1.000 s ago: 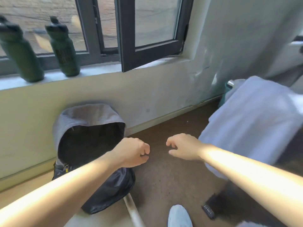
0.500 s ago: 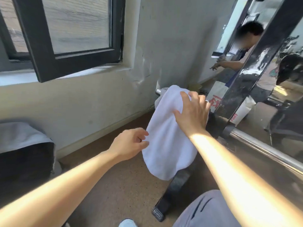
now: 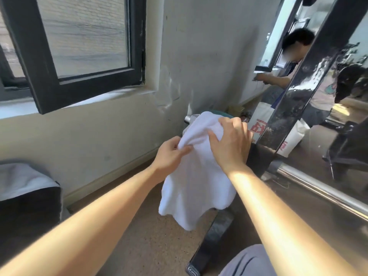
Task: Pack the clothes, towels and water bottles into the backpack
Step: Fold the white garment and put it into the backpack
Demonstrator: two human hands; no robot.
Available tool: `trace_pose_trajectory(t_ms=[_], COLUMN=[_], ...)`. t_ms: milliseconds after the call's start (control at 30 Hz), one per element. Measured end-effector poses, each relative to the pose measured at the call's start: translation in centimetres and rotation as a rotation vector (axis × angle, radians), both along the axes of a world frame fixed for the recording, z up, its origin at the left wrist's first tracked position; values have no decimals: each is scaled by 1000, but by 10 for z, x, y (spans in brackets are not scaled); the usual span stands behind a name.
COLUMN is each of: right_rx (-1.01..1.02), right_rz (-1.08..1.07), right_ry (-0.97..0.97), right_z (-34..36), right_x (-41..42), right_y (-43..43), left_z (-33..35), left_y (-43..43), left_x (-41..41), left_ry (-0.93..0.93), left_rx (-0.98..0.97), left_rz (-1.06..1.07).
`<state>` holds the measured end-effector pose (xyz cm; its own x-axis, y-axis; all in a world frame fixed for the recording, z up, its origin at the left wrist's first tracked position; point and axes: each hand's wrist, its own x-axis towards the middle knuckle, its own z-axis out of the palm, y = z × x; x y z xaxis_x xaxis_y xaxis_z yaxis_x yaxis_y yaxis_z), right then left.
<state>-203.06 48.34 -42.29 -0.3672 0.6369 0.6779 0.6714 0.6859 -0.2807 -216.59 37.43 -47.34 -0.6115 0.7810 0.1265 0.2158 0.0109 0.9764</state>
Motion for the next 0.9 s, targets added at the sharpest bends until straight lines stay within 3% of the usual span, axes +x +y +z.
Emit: trace_pose_trajectory(t_ms=[133, 300, 433, 633, 767, 833, 900], right_rx=[-119, -271, -364, -296, -334, -330, -327], right_rz=[-7, 41, 133, 240, 342, 325, 272], right_ry=[67, 32, -28, -359, -24, 11, -21], right_z=[5, 9, 17, 16, 12, 11, 13], right_x=[6, 14, 25, 39, 38, 34, 30], right_y=[2, -3, -6, -4, 4, 5, 5], left_z=[26, 51, 47, 31, 29, 28, 29], left_y=[-9, -1, 5, 10, 10, 8, 4], left_x=[-4, -20, -33, -40, -38, -31, -17], left_ry=[-206, -228, -99, 20, 16, 12, 174], left_rx=[176, 286, 142, 1, -2, -54, -93], left_rz=[93, 236, 399, 442, 443, 425, 455])
